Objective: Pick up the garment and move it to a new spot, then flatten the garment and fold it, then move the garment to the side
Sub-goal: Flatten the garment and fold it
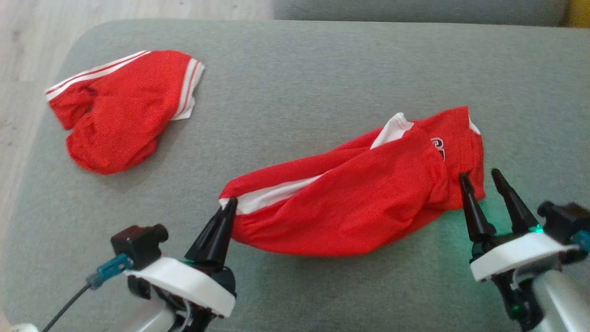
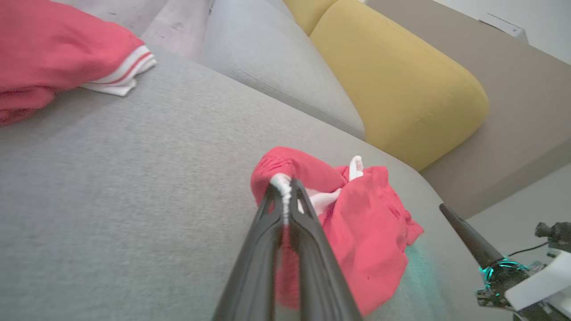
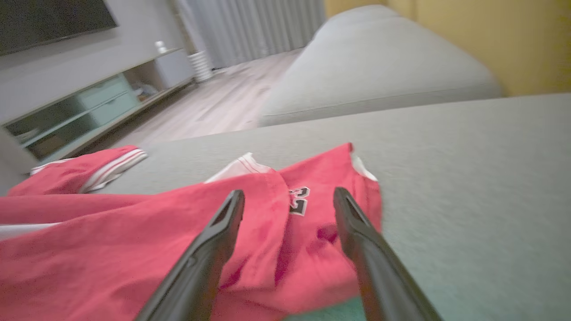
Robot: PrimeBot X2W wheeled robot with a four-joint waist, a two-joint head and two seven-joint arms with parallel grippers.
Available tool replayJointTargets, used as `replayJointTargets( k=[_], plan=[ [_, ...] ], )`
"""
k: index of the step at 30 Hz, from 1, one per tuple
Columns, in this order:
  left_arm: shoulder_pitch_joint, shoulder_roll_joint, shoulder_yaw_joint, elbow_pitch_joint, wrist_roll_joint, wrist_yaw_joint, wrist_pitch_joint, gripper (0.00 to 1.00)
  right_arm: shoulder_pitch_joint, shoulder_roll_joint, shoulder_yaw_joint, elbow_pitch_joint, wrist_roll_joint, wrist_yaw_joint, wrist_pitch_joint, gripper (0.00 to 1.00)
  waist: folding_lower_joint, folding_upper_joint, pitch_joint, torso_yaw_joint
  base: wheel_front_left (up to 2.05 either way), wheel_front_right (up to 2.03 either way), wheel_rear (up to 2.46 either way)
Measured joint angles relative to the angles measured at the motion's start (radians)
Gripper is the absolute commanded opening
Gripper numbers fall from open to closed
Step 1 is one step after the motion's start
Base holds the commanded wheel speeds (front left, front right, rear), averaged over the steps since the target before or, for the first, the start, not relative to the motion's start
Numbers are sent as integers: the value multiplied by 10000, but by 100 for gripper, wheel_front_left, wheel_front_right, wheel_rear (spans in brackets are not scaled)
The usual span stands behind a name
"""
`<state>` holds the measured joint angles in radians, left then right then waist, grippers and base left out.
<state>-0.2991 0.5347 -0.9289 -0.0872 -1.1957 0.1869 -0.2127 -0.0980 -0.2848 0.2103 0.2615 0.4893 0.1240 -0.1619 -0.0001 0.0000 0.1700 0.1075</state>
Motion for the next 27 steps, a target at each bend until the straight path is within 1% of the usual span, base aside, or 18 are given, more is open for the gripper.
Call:
replayJointTargets(
  k=[3,5,7,9,10,13,17,20,23,27],
  plan=[
    [203,209,196,-50,0,96,-15,0,-457,-1264,1035,-635,1018,0,610,100,0,0,96,242,0,0,0],
    [239,255,267,-50,-2,73,-94,0,-1098,-2011,1413,-757,1323,0,913,100,1,0,209,322,0,0,0],
    [228,234,291,-52,-2,52,-100,0,-1931,-2633,1927,-744,1565,0,1229,100,1,0,341,398,0,0,0],
    [210,199,326,-4,0,-23,-105,0,-2758,-2995,2673,-708,2025,0,1580,100,2,0,491,483,0,0,0],
    [210,199,326,-4,0,-23,-105,0,-2758,-2995,2673,-708,2025,0,1580,100,2,0,491,483,0,0,0],
    [143,48,399,150,86,-127,-176,0,-3848,-3405,4040,-314,2571,0,2132,100,2,0,725,649,0,0,0],
    [-151,-282,360,412,343,-301,-188,0,-4953,-3881,5490,686,2663,0,2316,100,2,0,995,924,0,0,0],
    [-397,-500,288,612,372,-416,-190,0,-5635,-3873,6374,1306,3066,0,2188,100,3,0,1147,1130,0,0,0],
    [-467,-673,268,863,548,-464,-219,0,-6095,-3843,7125,1768,3802,0,2107,100,3,0,1275,1293,0,0,0],
    [-485,-846,240,1068,616,-562,-219,0,-6561,-3837,8111,2190,4498,0,2021,100,3,0,1405,1429,0,0,0]
  ],
)
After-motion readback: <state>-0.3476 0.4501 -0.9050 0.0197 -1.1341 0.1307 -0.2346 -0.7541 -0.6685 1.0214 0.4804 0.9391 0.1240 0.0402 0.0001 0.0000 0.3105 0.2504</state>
